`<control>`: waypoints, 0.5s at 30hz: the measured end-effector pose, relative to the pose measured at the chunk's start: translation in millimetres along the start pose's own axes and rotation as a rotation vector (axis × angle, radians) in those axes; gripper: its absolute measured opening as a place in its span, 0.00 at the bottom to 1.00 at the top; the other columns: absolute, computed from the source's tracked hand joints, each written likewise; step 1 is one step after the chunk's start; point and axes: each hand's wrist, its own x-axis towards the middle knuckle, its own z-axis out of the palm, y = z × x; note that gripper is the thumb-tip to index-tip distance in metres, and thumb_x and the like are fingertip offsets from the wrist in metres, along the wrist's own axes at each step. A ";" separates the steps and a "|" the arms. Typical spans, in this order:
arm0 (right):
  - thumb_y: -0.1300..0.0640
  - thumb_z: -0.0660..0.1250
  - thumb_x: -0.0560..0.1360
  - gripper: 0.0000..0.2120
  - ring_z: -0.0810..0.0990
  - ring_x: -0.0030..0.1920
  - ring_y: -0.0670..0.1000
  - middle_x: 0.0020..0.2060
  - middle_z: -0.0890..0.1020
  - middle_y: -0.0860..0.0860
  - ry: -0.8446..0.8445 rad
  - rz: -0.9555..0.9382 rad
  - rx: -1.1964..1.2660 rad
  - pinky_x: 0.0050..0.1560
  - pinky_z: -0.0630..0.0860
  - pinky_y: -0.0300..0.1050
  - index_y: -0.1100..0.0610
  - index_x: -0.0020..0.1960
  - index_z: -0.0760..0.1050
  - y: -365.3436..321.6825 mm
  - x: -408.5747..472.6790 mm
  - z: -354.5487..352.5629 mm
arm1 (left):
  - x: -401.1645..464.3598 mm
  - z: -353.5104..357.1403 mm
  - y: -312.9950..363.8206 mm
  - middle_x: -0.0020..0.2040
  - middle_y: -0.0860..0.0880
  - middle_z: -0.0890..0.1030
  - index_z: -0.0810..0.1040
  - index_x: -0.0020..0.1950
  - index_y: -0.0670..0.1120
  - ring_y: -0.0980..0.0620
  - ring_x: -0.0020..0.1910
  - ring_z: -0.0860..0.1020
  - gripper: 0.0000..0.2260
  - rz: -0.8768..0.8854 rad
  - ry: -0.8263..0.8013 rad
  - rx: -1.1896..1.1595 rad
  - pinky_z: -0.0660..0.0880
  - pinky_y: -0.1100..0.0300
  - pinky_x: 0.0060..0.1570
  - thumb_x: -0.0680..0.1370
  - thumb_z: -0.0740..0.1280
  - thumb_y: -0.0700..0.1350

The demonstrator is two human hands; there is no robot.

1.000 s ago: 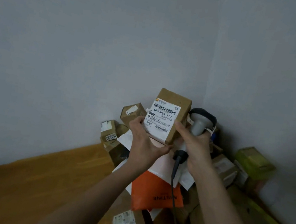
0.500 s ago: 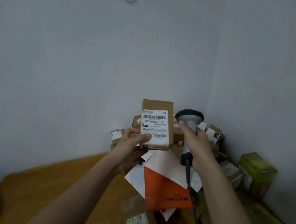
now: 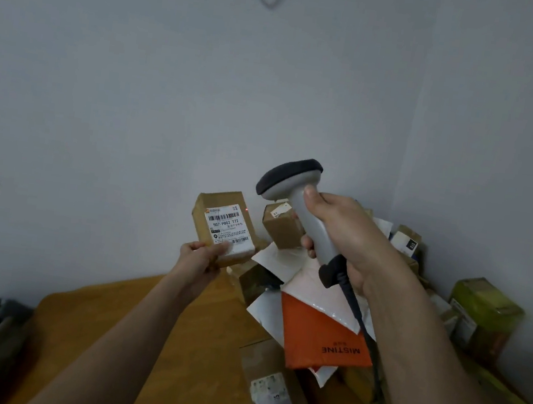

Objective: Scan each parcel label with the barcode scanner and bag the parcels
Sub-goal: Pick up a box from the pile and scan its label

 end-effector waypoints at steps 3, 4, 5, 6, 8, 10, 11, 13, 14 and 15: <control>0.45 0.59 0.82 0.19 0.76 0.34 0.51 0.40 0.77 0.55 -0.026 -0.009 -0.005 0.35 0.74 0.45 0.61 0.55 0.77 -10.7 -9.3 10.3 | 0.4 -11.8 1.5 0.58 0.41 0.77 0.64 0.69 0.39 0.45 0.52 0.79 0.27 -0.002 0.055 0.027 0.78 0.57 0.38 0.74 0.72 0.37; 0.45 0.58 0.82 0.19 0.76 0.33 0.50 0.40 0.78 0.54 -0.032 -0.009 -0.004 0.35 0.74 0.44 0.61 0.56 0.77 -13.5 -12.3 13.4 | 0.7 -15.8 2.1 0.57 0.41 0.77 0.63 0.69 0.39 0.45 0.52 0.79 0.27 -0.001 0.070 0.036 0.77 0.56 0.40 0.74 0.72 0.37; 0.46 0.58 0.82 0.19 0.75 0.33 0.50 0.41 0.78 0.53 -0.037 -0.008 -0.001 0.34 0.73 0.44 0.61 0.56 0.77 -15.8 -15.1 16.4 | 0.8 -19.7 2.5 0.57 0.41 0.77 0.63 0.69 0.39 0.45 0.52 0.78 0.27 0.001 0.085 0.042 0.77 0.55 0.42 0.74 0.73 0.37; 0.46 0.58 0.82 0.19 0.75 0.32 0.50 0.41 0.78 0.53 -0.043 -0.006 0.003 0.33 0.73 0.43 0.61 0.57 0.76 -17.5 -17.5 19.2 | 1.2 -23.8 2.9 0.58 0.41 0.77 0.63 0.68 0.39 0.45 0.52 0.78 0.27 0.003 0.095 0.045 0.77 0.54 0.43 0.74 0.73 0.37; 0.46 0.58 0.82 0.19 0.74 0.31 0.49 0.40 0.77 0.52 -0.052 -0.008 0.005 0.32 0.72 0.43 0.61 0.58 0.76 -19.5 -21.7 24.3 | 0.7 -32.4 3.3 0.59 0.41 0.77 0.64 0.67 0.40 0.45 0.53 0.79 0.26 0.005 0.100 0.048 0.78 0.54 0.44 0.74 0.72 0.37; 0.46 0.59 0.82 0.19 0.74 0.30 0.49 0.40 0.77 0.52 -0.060 -0.012 0.010 0.31 0.72 0.41 0.62 0.58 0.76 -20.5 -25.0 29.1 | -0.3 -40.4 3.4 0.58 0.42 0.76 0.63 0.67 0.40 0.46 0.53 0.78 0.25 0.007 0.111 0.052 0.78 0.52 0.50 0.75 0.72 0.37; 0.46 0.59 0.82 0.19 0.74 0.29 0.48 0.39 0.77 0.52 -0.064 -0.012 0.018 0.30 0.72 0.41 0.62 0.58 0.76 -20.7 -26.5 31.6 | -0.5 -44.3 3.2 0.58 0.42 0.76 0.63 0.67 0.40 0.46 0.53 0.78 0.26 0.007 0.117 0.053 0.77 0.50 0.55 0.74 0.72 0.37; 0.47 0.59 0.82 0.20 0.74 0.29 0.48 0.40 0.78 0.53 -0.073 -0.009 0.047 0.29 0.72 0.40 0.63 0.58 0.76 -21.1 -28.5 36.3 | -0.3 -52.1 3.3 0.58 0.43 0.76 0.63 0.68 0.40 0.46 0.54 0.77 0.27 0.005 0.131 0.049 0.75 0.47 0.61 0.74 0.72 0.37; 0.46 0.59 0.82 0.20 0.73 0.29 0.48 0.42 0.78 0.54 -0.076 -0.009 0.060 0.30 0.72 0.41 0.63 0.58 0.76 -20.8 -29.2 38.8 | -0.1 -56.5 3.3 0.58 0.43 0.76 0.63 0.68 0.40 0.45 0.54 0.77 0.27 0.003 0.136 0.049 0.75 0.47 0.61 0.74 0.72 0.37; 0.46 0.59 0.82 0.21 0.74 0.29 0.49 0.43 0.78 0.55 -0.076 -0.010 0.065 0.31 0.72 0.42 0.63 0.57 0.76 -20.9 -29.7 40.2 | -0.2 -59.0 3.3 0.59 0.42 0.77 0.64 0.68 0.40 0.45 0.54 0.78 0.27 -0.002 0.137 0.047 0.76 0.48 0.59 0.74 0.73 0.37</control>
